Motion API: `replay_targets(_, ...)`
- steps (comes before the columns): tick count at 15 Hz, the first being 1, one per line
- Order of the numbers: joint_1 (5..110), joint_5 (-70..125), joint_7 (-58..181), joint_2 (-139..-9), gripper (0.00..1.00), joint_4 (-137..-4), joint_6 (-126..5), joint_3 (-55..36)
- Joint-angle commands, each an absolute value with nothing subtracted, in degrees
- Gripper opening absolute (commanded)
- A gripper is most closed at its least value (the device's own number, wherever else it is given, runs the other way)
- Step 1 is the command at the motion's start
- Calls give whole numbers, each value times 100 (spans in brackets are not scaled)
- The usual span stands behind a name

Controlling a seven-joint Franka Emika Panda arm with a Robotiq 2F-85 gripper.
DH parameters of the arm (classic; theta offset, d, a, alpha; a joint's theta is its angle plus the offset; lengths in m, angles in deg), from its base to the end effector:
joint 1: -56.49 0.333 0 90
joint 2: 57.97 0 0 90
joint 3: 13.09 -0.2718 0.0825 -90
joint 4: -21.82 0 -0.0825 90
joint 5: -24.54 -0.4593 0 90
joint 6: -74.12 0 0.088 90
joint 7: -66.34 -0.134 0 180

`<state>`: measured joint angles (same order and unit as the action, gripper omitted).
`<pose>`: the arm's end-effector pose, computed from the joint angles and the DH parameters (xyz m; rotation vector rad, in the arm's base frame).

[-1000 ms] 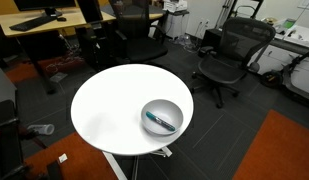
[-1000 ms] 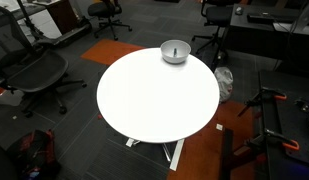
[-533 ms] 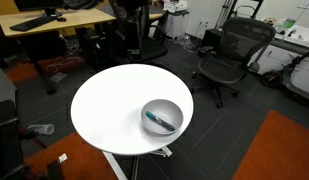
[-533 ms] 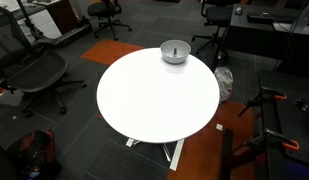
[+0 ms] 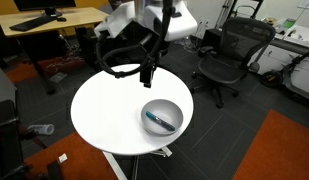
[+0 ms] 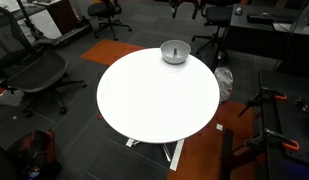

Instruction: Put the marker on the table

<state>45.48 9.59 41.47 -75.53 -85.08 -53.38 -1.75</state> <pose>0.6368 -0.2457 0.2509 -2.6447 1.3874 -0.0878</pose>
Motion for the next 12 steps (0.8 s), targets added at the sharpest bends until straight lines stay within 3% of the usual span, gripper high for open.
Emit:
replay_targets(1,4584,913,3636,-8135,100,-8037,-5411,-116)
replay_targets(12,4535,960,2940,-9297,100,-7219,-5742,41)
